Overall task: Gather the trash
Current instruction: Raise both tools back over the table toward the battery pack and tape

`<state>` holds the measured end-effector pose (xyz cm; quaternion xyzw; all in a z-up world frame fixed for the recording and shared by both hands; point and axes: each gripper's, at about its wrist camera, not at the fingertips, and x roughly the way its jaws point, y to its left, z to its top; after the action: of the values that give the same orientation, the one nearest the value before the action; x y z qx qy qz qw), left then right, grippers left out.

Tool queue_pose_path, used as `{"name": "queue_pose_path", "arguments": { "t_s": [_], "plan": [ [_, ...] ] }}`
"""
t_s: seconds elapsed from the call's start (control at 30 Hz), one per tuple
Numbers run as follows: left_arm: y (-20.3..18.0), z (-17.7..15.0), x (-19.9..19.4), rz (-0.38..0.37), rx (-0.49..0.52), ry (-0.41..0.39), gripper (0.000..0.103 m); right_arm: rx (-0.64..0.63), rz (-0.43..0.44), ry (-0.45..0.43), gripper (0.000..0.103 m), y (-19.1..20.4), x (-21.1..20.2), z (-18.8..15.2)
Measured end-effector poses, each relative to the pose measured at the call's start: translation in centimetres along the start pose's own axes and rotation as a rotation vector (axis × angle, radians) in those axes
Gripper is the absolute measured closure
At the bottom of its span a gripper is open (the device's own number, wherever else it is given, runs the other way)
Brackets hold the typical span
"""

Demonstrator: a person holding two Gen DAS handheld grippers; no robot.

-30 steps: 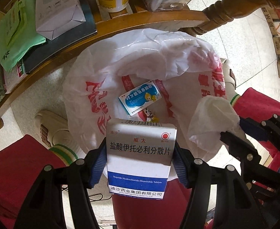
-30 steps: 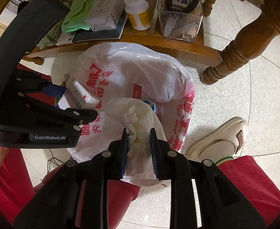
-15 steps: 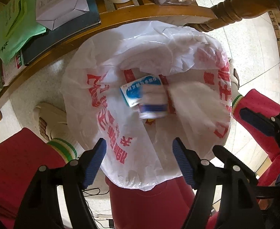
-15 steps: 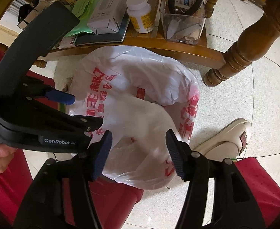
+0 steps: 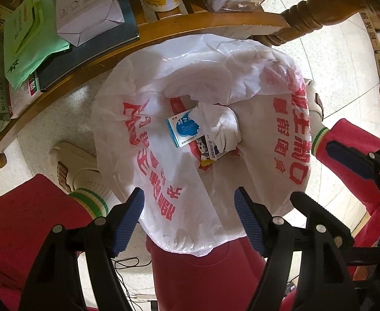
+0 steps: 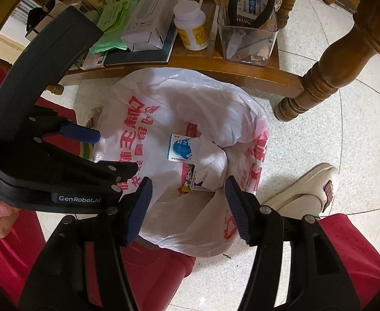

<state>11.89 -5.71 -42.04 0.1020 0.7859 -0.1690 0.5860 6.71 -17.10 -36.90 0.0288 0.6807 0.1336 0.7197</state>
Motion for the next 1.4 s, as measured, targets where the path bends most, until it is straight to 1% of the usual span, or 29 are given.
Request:
{"name": "queue_pose_path", "arguments": {
  "t_s": [0.07,0.17,0.23,0.33,0.37,0.43,0.47,0.53,0.57,0.63,0.67,0.73,0.77,0.8,0.83,0.87,0.97,1.07,1.17,1.23,1.33,1.4],
  "plan": [
    [0.1,-0.4,-0.6,0.002,0.004,-0.011,0.033,-0.002,0.005,-0.013,0.046,0.1,-0.6,-0.1],
    [0.1,-1.5,-1.8,0.003,0.013,-0.033,0.033,-0.005,0.021,-0.051,0.045,0.3,-2.7,-0.4],
    [0.2,-2.9,-3.4,0.011,0.023,-0.060,0.032,-0.014,0.025,-0.094,0.040,0.6,-4.9,-0.7],
    [0.6,-5.7,-6.7,0.014,0.027,-0.129,0.031,-0.041,0.036,-0.170,0.035,0.9,-9.2,-1.5],
    [0.9,-7.1,-8.4,0.015,0.029,-0.155,0.028,-0.059,0.029,-0.201,0.034,1.1,-11.0,-1.7],
    [1.4,-9.0,-11.1,0.023,0.030,-0.194,0.026,-0.100,0.010,-0.263,0.028,1.6,-14.5,-1.9],
    [1.8,-10.1,-13.3,0.030,0.032,-0.222,0.025,-0.119,0.000,-0.293,0.026,1.8,-16.1,-2.0],
    [2.4,-11.5,-17.0,0.054,0.041,-0.282,0.023,-0.164,-0.021,-0.360,0.022,2.0,-20.0,-1.9],
    [2.6,-11.9,-18.6,0.068,0.046,-0.313,0.023,-0.183,-0.033,-0.385,0.022,2.1,-21.5,-1.8],
    [3.3,-12.8,-23.7,0.128,0.063,-0.411,0.021,-0.227,-0.069,-0.441,0.022,2.7,-24.9,-1.3],
    [3.6,-13.1,-26.4,0.165,0.080,-0.462,0.019,-0.250,-0.078,-0.463,0.022,3.0,-26.3,-1.3],
    [4.0,-13.2,-31.0,0.212,0.118,-0.552,0.015,-0.298,-0.079,-0.508,0.022,3.8,-29.2,-0.9],
    [4.2,-13.3,-32.6,0.227,0.129,-0.577,0.013,-0.315,-0.071,-0.523,0.022,4.0,-30.3,-0.6],
    [4.5,-13.0,-35.4,0.260,0.144,-0.615,0.013,-0.335,-0.058,-0.542,0.022,4.5,-31.8,-0.2],
    [4.4,-12.7,-36.7,0.278,0.157,-0.633,0.013,-0.352,-0.048,-0.556,0.022,4.9,-33.0,0.2],
    [4.4,-12.2,-39.0,0.301,0.194,-0.663,0.012,-0.371,-0.039,-0.569,0.022,5.3,-34.2,0.7],
    [4.5,-10.4,-42.8,0.333,0.296,-0.674,0.011,-0.409,-0.013,-0.590,0.022,6.4,-36.7,1.9],
    [4.8,-7.8,-45.7,0.363,0.359,-0.656,0.011,-0.425,0.013,-0.602,0.022,7.4,-38.9,3.4],
    [4.3,-5.8,-47.1,0.389,0.435,-0.650,0.011,-0.436,0.012,-0.610,0.022,7.8,-40.5,5.1],
    [3.9,-4.9,-47.3,0.393,0.484,-0.638,0.011,-0.445,0.000,-0.611,0.022,8.0,-41.1,6.2],
    [3.4,-2.8,-46.7,0.421,0.565,-0.613,0.011,-0.453,0.000,-0.597,0.022,8.2,-41.1,7.7],
    [3.0,-1.1,-45.7,0.432,0.617,-0.584,0.011,-0.452,0.020,-0.575,0.022,8.2,-40.5,8.9]
  ]
}}
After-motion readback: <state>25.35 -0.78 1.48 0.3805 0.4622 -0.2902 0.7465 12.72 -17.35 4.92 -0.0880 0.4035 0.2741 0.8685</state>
